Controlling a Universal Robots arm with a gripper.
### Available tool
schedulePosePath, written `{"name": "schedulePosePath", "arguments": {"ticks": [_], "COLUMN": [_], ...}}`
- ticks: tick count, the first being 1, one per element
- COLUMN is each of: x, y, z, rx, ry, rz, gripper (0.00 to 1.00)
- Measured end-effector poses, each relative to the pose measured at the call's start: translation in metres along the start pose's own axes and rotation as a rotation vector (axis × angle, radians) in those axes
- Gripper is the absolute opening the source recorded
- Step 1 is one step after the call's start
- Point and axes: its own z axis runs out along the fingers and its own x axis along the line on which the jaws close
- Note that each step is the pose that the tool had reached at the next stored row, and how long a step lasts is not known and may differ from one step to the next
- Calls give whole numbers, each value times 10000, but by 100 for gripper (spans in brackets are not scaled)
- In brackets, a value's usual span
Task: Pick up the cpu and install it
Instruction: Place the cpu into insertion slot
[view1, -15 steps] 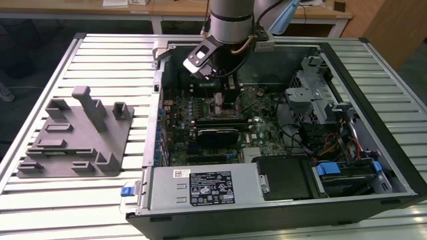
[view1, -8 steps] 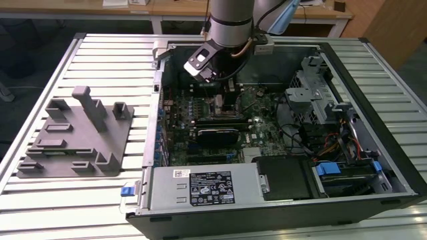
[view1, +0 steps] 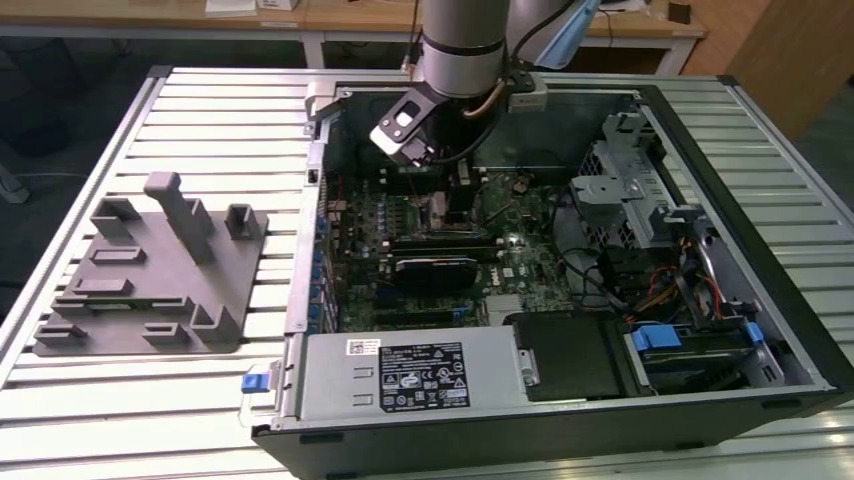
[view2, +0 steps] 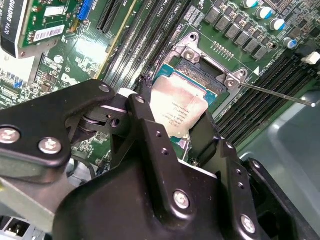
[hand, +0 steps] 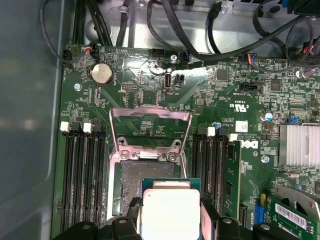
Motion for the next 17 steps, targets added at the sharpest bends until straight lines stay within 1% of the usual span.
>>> {"name": "schedulePosePath", "arguments": {"ticks": [8, 17], "x": [37, 78], "y": [9, 14], "z": [52, 137], "rx": [-5, 2], "ry": [-15, -10], "rz": [-172, -368], "gripper": [55, 55]}}
